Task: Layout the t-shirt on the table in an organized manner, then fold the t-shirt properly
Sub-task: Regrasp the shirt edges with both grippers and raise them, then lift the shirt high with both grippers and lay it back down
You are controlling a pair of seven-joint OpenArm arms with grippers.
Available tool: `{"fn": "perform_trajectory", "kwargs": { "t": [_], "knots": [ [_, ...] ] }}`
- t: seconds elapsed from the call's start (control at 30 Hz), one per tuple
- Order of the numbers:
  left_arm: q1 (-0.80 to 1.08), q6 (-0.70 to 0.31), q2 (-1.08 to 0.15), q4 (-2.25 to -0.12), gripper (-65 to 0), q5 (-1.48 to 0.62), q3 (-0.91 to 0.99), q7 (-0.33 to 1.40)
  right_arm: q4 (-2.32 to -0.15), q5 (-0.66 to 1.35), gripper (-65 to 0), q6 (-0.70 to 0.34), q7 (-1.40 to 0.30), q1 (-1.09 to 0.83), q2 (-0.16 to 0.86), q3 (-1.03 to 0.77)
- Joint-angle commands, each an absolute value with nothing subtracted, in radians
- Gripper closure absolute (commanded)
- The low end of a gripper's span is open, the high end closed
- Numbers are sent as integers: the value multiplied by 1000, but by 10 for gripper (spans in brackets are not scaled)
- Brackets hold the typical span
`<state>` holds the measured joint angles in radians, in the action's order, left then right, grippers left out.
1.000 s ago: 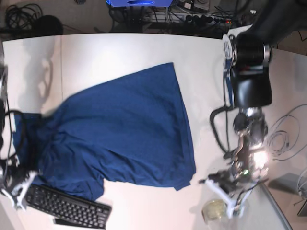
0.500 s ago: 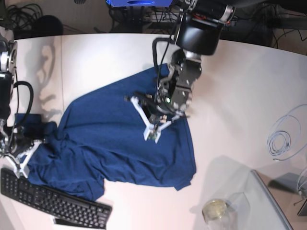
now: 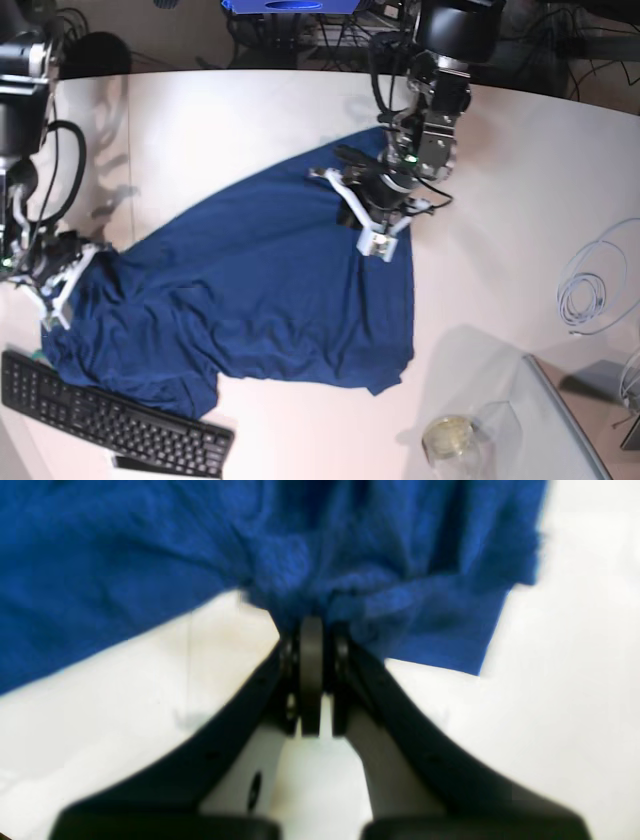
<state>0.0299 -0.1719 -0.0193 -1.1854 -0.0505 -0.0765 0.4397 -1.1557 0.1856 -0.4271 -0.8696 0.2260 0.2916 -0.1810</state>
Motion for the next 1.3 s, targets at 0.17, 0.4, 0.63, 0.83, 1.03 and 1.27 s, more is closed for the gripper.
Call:
{"fn": "perform_trajectory", "kwargs": {
  "t": [0.17, 0.4, 0.63, 0.83, 1.03, 1.27],
  "knots": [
    [-1, -130, -67, -1224, -99, 1, 13, 550, -1414, 196, -6, -427, -932, 117, 205, -183],
    [53, -130, -45, -1508, -160, -85, 81, 650, -1544, 194, -6, -426, -983, 38, 173, -183],
    [278, -131, -99, -1748, -489, -463, 340, 717, -1596, 194, -6, -426, -981, -12, 173, -183],
    [472, -274, -159, -1673, -513, -610, 372, 556, -1596, 194, -6, -426, -975, -13, 173, -183],
    [495, -289, -151, -1527, -512, -613, 369, 435, -1596, 194, -6, -426, -975, -13, 173, -183],
    [440, -289, -136, -1442, -512, -611, 371, 398, -1596, 194, -6, -426, -975, -13, 173, -183]
  ]
}}
